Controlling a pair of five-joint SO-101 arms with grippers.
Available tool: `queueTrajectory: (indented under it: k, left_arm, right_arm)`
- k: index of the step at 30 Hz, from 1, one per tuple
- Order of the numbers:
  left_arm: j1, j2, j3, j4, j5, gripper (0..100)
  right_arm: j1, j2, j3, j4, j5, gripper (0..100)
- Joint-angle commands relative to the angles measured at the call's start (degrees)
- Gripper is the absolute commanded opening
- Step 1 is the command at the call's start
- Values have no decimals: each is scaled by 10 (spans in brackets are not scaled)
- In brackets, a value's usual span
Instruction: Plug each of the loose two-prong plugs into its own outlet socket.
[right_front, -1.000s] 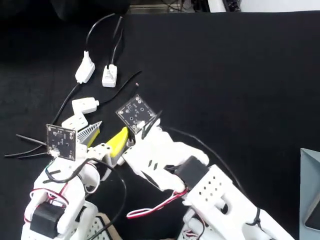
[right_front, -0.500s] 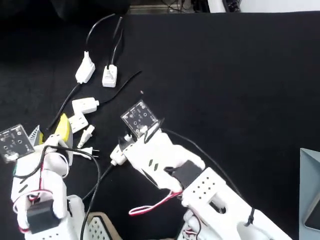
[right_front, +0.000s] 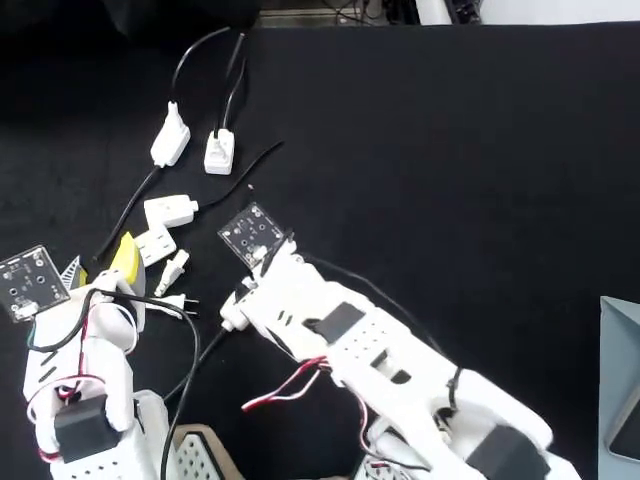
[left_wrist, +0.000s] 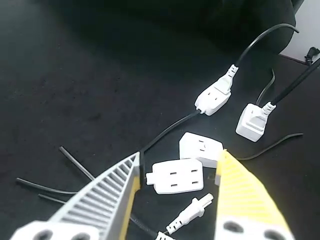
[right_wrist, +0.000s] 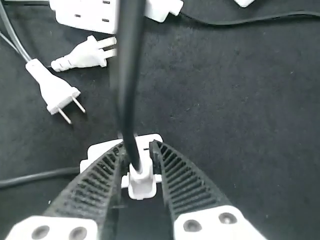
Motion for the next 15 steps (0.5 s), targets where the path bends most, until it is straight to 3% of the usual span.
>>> queueTrajectory:
  k: [1, 15]
  left_arm:
    - [-6, -3, -1, -3, 2, 242]
    - [-6, -3, -1, -2, 2, 242]
  right_arm:
    - [7, 13, -25, -56, 8, 11]
    - [28, 33, -17, -84, 9, 11]
